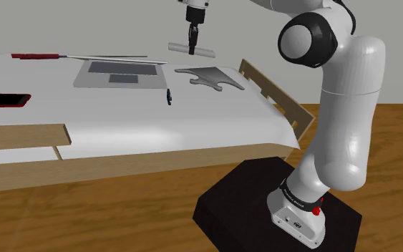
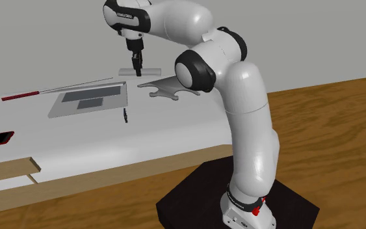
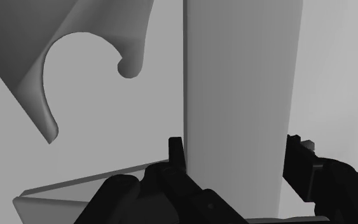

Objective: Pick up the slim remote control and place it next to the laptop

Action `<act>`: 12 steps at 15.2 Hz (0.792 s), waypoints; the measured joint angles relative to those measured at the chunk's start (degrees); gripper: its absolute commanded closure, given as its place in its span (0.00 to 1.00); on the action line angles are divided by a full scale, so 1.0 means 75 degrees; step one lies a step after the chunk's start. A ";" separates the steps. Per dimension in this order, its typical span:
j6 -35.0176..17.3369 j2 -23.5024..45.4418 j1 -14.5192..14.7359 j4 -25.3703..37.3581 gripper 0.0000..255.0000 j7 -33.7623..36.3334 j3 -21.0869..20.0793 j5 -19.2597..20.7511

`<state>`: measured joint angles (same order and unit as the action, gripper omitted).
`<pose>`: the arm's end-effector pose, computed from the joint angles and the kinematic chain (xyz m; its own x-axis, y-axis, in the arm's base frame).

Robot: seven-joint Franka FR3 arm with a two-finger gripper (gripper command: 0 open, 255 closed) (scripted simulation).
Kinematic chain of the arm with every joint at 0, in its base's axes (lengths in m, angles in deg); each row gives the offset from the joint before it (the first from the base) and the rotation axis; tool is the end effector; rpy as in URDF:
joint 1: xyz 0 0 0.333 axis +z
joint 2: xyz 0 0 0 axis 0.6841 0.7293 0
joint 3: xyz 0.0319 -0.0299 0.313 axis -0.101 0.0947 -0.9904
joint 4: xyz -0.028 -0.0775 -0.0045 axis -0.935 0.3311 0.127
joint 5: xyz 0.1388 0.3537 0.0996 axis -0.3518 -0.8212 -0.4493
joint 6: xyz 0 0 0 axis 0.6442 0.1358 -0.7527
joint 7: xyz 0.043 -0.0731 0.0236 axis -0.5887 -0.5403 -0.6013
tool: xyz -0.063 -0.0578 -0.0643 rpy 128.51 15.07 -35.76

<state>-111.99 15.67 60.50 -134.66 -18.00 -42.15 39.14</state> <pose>0.6664 -0.0025 0.5643 0.6244 0.7811 -0.0020 0.7809 -0.6243 -0.0211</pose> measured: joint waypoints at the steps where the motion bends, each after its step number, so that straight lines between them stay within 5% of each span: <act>1: -0.0152 -0.0039 0.0023 -0.0192 1.00 -0.0013 0.0002 0.0014; 12: -0.1363 -0.0240 0.0211 -0.1606 1.00 -0.0035 -0.0012 0.0080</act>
<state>-122.22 13.87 62.08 -146.70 -18.26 -42.24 39.74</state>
